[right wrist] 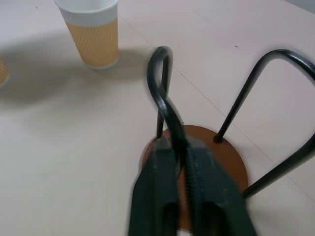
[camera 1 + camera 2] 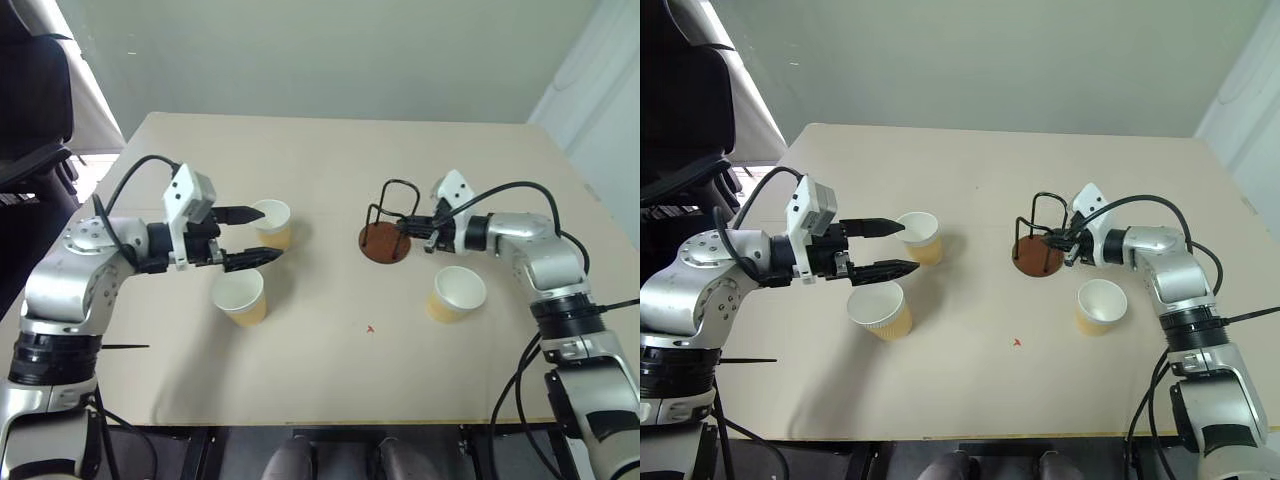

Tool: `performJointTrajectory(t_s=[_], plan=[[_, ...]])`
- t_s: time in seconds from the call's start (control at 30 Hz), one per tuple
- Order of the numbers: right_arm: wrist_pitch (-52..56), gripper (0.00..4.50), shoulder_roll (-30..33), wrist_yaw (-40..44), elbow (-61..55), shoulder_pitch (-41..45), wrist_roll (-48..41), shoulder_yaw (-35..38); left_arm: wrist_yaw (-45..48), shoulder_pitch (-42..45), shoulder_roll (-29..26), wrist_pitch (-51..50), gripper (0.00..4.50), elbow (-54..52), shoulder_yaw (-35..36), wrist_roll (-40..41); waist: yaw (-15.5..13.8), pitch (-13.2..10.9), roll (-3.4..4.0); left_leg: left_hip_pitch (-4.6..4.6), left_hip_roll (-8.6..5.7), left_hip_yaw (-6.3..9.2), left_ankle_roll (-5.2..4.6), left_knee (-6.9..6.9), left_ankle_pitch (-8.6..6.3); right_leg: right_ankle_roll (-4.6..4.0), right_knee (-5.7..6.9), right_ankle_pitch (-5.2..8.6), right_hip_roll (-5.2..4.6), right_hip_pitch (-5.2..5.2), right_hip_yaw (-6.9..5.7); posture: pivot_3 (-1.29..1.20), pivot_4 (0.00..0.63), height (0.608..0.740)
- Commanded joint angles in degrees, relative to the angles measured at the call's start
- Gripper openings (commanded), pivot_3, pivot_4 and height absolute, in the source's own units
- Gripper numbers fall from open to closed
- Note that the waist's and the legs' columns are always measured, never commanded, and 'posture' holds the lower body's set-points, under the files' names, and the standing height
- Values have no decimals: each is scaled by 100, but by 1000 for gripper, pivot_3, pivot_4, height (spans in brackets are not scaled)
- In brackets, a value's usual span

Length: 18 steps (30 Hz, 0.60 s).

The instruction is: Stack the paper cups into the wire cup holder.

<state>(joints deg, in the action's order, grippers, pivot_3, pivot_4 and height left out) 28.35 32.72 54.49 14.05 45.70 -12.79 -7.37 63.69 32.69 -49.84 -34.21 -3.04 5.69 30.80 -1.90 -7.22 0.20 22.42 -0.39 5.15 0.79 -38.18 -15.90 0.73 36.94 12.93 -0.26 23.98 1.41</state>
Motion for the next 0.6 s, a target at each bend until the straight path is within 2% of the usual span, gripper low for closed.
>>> performJointTrajectory(t_s=[0.03,0.33,0.6], plan=[[120,36,39,17,-349,83,-148,209,82,160,-17,77,4500,-11,21,-3,0,0,0,0,0,0,0,0,0,0,0,0,0,0,0,0,150,740],[962,36,660,661,-1955,-222,-825,287,780,274,-346,-273,4500,-405,-236,245,-4,-1,1,24,0,1,2,1,-1,0,-6,0,1,12,-3,0,150,740],[1604,36,1030,652,-3216,-551,-1420,364,1294,463,-644,-399,4500,-565,-275,377,5,-1,1,26,3,3,3,-1,-2,0,-7,0,3,16,-2,0,150,740]])
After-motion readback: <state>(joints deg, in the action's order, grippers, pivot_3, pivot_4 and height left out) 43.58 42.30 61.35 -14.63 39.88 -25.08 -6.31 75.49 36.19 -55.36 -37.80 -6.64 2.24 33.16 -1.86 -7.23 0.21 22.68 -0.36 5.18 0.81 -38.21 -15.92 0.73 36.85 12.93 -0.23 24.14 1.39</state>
